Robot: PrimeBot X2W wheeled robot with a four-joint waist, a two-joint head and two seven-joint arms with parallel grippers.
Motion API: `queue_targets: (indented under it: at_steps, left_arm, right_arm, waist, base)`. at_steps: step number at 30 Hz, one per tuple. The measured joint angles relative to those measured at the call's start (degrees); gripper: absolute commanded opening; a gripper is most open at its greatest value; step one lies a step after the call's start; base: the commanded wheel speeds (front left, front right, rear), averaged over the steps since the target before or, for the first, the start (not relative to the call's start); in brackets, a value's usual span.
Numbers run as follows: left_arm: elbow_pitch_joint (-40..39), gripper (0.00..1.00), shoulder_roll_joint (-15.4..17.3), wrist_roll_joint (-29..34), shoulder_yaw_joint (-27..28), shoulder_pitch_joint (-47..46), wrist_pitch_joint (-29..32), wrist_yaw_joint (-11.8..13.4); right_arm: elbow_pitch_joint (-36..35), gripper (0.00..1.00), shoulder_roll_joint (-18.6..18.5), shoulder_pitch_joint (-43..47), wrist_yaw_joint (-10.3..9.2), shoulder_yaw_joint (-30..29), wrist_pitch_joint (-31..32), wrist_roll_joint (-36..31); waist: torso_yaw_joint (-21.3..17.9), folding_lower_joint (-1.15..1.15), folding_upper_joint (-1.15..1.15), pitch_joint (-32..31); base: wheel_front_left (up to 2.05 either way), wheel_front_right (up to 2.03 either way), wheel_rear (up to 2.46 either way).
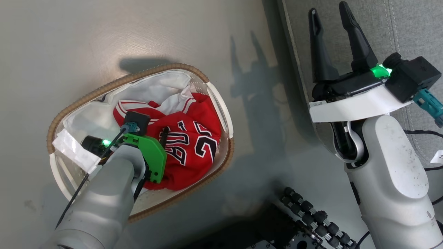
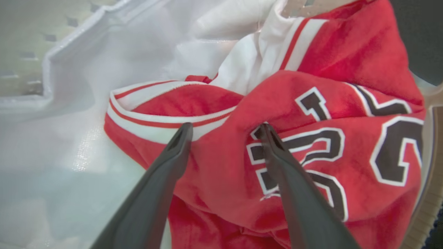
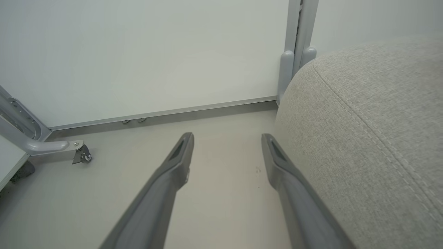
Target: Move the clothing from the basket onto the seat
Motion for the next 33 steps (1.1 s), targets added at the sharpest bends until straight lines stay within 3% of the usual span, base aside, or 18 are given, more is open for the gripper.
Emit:
queue_targets:
  at_steps: [20, 21, 22, 23, 24, 33]
  left_arm:
    - [0.22, 1.00, 1.47, -1.33, -6.27, -1.93, 6.21, 0.00]
    - [0.19, 0.93, 1.58, -1.52, -6.64, -1.93, 6.39, 0.00]
    - [0.09, 0.46, 1.72, -1.54, -7.23, -1.93, 6.92, 0.00]
    - [-0.10, 0.29, 1.85, -1.69, -7.49, -1.93, 7.00, 0.00]
    - [-0.36, 0.00, 1.93, -2.05, -7.90, -1.93, 7.25, 0.00]
    - [-2.40, 0.00, 3.05, -5.47, -10.49, -1.92, 9.79, 0.00]
  right_arm:
    - [-1.51, 1.00, 0.01, -0.72, 0.00, 0.21, 0.00, 1.63]
    - [-1.52, 1.00, 0.01, -0.72, 0.00, 0.21, 0.00, 1.65]
    - [-1.53, 1.00, 0.01, -0.73, 0.00, 0.23, 0.00, 1.70]
    - [-1.53, 1.00, 0.01, -0.73, 0.00, 0.26, 0.00, 1.74]
    - [-1.51, 1.00, 0.01, -0.73, 0.00, 0.33, 0.00, 1.96]
    - [-0.55, 1.00, 0.02, -1.28, 0.00, 0.42, 0.00, 2.74]
  waist:
    - [-1.75, 0.00, 0.00, 3.18]
    - [-1.77, 0.00, 0.00, 3.18]
    - [-1.82, 0.00, 0.00, 3.17]
    - [-1.87, 0.00, 0.00, 3.15]
    - [-1.93, 0.00, 0.00, 3.11]
    - [-2.49, -0.01, 0.00, 2.03]
  base:
    - [0.00, 0.00, 0.00]
    - [0.00, 0.00, 0.00]
    - [0.00, 0.00, 0.00]
    - [0.00, 0.00, 0.00]
    - [0.00, 0.00, 0.00]
    - [0.00, 0.00, 0.00]
